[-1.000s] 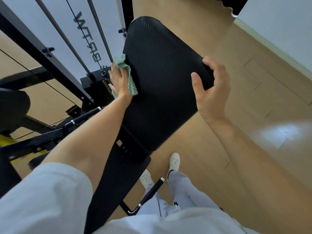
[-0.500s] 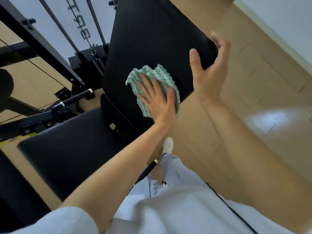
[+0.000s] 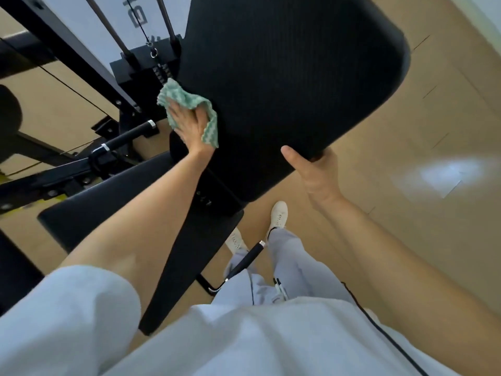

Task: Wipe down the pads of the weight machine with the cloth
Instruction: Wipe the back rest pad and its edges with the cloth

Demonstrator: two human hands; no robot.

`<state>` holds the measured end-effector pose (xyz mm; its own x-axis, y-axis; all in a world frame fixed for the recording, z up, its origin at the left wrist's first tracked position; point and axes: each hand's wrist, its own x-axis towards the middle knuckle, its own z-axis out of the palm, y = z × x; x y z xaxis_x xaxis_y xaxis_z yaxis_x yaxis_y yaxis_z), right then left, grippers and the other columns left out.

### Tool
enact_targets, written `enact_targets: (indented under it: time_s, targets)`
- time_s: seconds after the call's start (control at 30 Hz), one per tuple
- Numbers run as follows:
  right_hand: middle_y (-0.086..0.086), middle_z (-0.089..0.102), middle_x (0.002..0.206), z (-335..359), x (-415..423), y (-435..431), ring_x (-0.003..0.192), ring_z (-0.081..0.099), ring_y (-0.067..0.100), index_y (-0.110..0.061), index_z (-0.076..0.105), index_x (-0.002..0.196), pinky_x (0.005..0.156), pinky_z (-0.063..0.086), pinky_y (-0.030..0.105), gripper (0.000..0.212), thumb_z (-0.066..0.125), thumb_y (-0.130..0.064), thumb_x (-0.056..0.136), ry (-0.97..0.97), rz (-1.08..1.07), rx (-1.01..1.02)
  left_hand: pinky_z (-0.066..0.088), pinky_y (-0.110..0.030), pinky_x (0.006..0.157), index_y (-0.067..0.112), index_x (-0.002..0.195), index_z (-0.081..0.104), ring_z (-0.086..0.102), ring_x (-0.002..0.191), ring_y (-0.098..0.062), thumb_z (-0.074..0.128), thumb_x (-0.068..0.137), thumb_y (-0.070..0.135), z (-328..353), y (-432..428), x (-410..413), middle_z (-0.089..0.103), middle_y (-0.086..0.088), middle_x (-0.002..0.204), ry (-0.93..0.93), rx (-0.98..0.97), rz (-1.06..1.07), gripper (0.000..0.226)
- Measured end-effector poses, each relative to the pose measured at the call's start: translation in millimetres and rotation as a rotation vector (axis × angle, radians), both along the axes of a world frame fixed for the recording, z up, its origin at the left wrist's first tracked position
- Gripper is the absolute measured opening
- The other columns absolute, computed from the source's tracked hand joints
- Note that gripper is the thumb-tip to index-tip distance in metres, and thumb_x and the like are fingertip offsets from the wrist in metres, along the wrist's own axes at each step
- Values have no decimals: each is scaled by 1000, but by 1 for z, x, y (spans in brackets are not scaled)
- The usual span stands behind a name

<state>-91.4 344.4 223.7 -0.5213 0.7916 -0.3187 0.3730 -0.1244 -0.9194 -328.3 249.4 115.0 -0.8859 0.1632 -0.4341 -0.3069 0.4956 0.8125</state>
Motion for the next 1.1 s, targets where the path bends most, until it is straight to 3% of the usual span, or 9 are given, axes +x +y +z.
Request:
enact_targets:
  time_s: [0.07, 0.1, 0.2, 0.3, 0.4, 0.5, 0.67, 0.9, 1.1]
  targets:
    - [-3, 76, 111, -1, -1, 0, 106, 71, 9, -13, 71, 111, 92, 58, 29, 36, 86, -26, 80, 11, -10, 22, 12, -46, 128, 9, 162, 8, 15, 158, -32, 34, 80, 68, -42, -11, -45, 13, -15, 170, -98, -29, 13, 105]
    - [-6, 76, 108, -2, -2, 0, 104, 71, 6, -16, 71, 108, 89, 57, 26, 32, 86, -24, 80, 15, -22, 32, 18, -47, 127, 9, 162, 11, 20, 156, -34, 41, 77, 59, -58, -18, -53, 17, -16, 169, -128, -83, -57, 104]
    - [-10, 75, 107, -5, -4, -5, 104, 71, 4, -24, 69, 106, 87, 56, 22, 29, 85, -23, 81, 23, -48, 55, 21, -55, 125, 10, 161, 20, 21, 155, -40, 52, 90, 28, -35, -14, -35, 19, -18, 168, -25, -146, -144, 80]
    - [-10, 74, 105, -6, -6, -7, 102, 71, 4, -29, 68, 103, 86, 56, 22, 27, 83, -26, 81, 17, -46, 85, 12, -60, 125, 19, 155, 33, 7, 158, -40, 37, 103, 38, 8, 13, 1, 14, -14, 170, 114, -220, -38, 55]
    - [-12, 74, 101, -5, -8, -7, 97, 70, 0, -32, 67, 100, 83, 55, 21, 24, 82, -27, 82, -1, -28, 124, -1, -54, 127, 14, 161, 22, -7, 159, -35, 22, 96, 54, 12, 12, 64, 1, -15, 172, 110, -183, -81, 76]
    - [-11, 74, 98, -4, -7, -8, 95, 72, 3, -34, 68, 98, 82, 57, 23, 23, 81, -30, 79, 14, -37, 119, -1, -62, 125, 1, 160, 18, -4, 157, -44, 17, 78, 55, 14, 9, 144, 0, -27, 169, 179, -88, -104, 99]
    - [-9, 74, 97, -7, -7, -9, 93, 72, 3, -10, 69, 108, 77, 54, 18, 27, 79, -19, 84, 40, -44, 108, -12, -57, 124, 14, 163, -6, -18, 158, -25, 25, 84, 53, 46, 24, 215, -13, 1, 172, 11, 30, 29, 94]
    - [-8, 72, 99, -13, -6, -8, 94, 70, 4, -8, 67, 109, 81, 54, 21, 34, 76, -30, 84, 38, -20, 172, -12, -55, 124, 16, 163, -8, -17, 159, -22, 26, 84, 55, 31, 14, 190, -14, 2, 172, 36, 86, 31, 94]
    - [3, 71, 111, -20, -5, -7, 105, 68, 11, 0, 64, 117, 86, 52, 18, 46, 74, -33, 86, 18, 9, 178, -1, -42, 128, 12, 164, 1, 1, 160, -26, 29, 80, 67, -12, -4, 75, 0, -11, 173, 39, 109, 167, 104]
